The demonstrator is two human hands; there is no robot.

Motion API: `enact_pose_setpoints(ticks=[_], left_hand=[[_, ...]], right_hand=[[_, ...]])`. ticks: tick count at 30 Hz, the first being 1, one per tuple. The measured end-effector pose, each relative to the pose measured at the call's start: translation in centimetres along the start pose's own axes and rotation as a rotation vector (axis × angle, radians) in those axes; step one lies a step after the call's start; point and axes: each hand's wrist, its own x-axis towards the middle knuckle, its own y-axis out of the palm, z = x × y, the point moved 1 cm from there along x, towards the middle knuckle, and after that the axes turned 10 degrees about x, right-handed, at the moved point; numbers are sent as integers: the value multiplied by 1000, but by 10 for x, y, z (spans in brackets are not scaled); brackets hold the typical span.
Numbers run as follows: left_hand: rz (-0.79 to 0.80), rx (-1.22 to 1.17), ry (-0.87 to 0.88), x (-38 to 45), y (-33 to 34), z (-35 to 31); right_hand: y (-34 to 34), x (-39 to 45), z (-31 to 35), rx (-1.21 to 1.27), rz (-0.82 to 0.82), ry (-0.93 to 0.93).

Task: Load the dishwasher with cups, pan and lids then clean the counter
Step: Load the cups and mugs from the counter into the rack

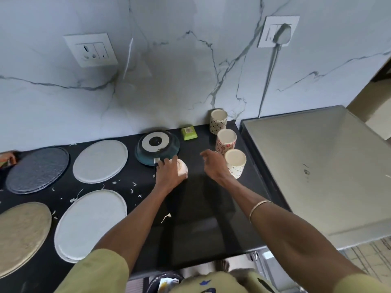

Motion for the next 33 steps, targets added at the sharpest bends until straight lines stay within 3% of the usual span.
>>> enact_pose_setpoints(ticks=[6,17,22,29,33], left_hand=[[-64,-113,-91,-2,-3,1],[-58,-281,-267,-11,-17,16],[-45,-307,-276,-8,-15,11],[-70,-325,-232,-6,-23,4],[-105,-305,-195,-10,-31,0]], right_hand=[[17,76,29,-43,115,-50],[62,193,40,-432,405,-131],[69,197,28,-604,341,-126],[47,186,21,-607,298,-56],[32,170,30,-469,317,-37]])
